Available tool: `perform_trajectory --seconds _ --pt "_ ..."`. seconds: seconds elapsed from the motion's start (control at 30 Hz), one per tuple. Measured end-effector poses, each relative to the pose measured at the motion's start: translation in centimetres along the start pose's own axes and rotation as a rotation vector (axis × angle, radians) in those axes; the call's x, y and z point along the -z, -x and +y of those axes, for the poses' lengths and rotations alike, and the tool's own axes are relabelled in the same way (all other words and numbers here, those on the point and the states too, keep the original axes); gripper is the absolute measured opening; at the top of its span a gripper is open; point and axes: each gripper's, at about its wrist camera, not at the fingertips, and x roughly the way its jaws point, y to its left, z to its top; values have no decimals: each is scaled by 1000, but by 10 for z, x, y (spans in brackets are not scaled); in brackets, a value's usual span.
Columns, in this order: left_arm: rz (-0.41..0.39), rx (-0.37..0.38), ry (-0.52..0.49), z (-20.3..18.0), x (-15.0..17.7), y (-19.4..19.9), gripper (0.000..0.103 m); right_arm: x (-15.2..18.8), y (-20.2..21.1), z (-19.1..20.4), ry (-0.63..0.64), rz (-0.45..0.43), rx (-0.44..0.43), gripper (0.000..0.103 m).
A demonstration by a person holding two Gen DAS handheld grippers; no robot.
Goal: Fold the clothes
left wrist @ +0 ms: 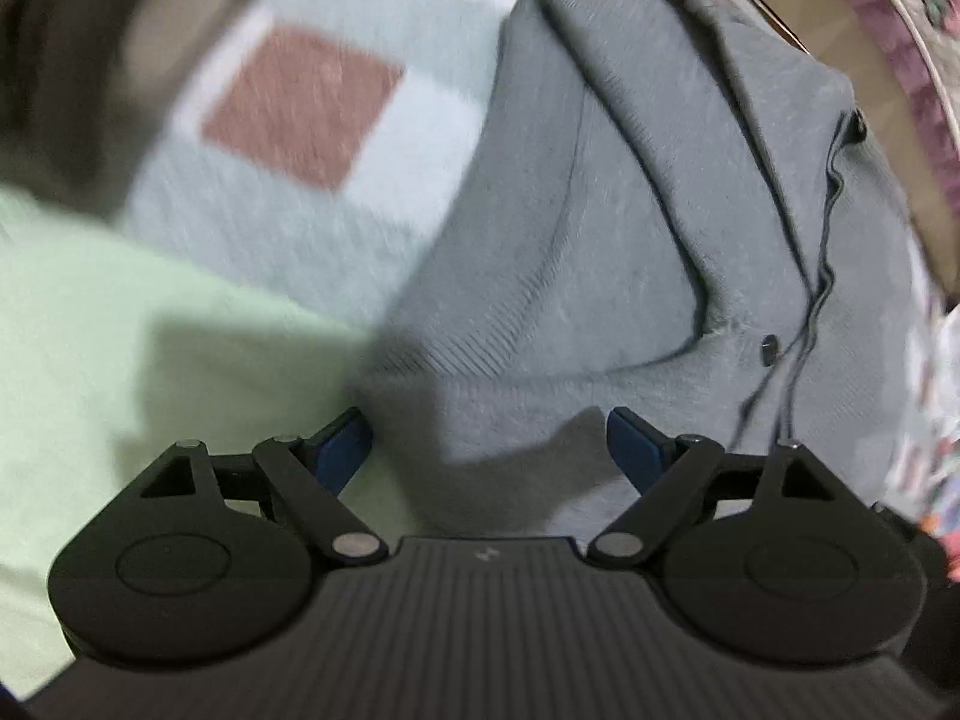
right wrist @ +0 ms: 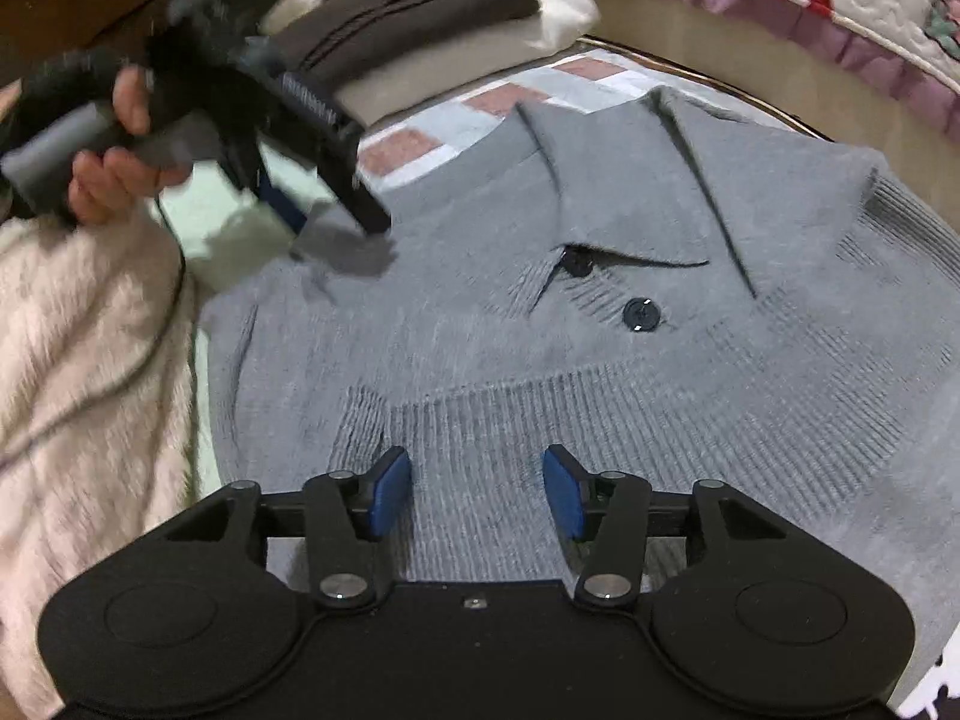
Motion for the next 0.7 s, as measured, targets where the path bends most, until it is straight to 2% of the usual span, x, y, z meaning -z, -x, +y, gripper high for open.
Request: perform_trajectory --seconds 0.1,0.2,0.27,0.33,0.37,0.4,0.43,0.47,0.53,0.57,0.63,0.67,0.7 --pt "1 8 0 1 0 -1 91 -1 15 -4 -40 -36 -31 58" --pt "-5 9 -8 -2 0 -4 98 8 11 -5 -47 7 -46 58" --pt "-9 7 -22 -5 1 -5 97 15 8 -2 -31 13 -56 59" --pt "-28 21 -95 -13 5 -4 82 19 9 2 -28 8 -101 60" --pt "-43 5 -132 -17 7 -2 54 20 10 3 -33 14 -151 60" --pt "-59 -5 -159 -20 10 0 38 20 11 4 -38 20 -202 60" --pt "-72 5 -181 -23 12 2 31 21 12 5 -43 26 -252 60" --pt "-86 14 -202 -26 14 5 27 23 12 8 -27 26 -255 60" --pt "-117 -3 -247 -33 20 9 27 26 12 15 22 22 -220 60" --pt "-128 -14 -266 -36 22 9 27 27 11 19 49 16 -198 57" --pt "-131 -33 -281 -38 23 7 31 31 12 26 98 -1 -148 44" --pt "-120 -42 -268 -37 22 5 39 32 14 24 87 -13 -145 23" --pt "-110 -52 -255 -36 21 3 46 32 17 21 65 -25 -151 17"
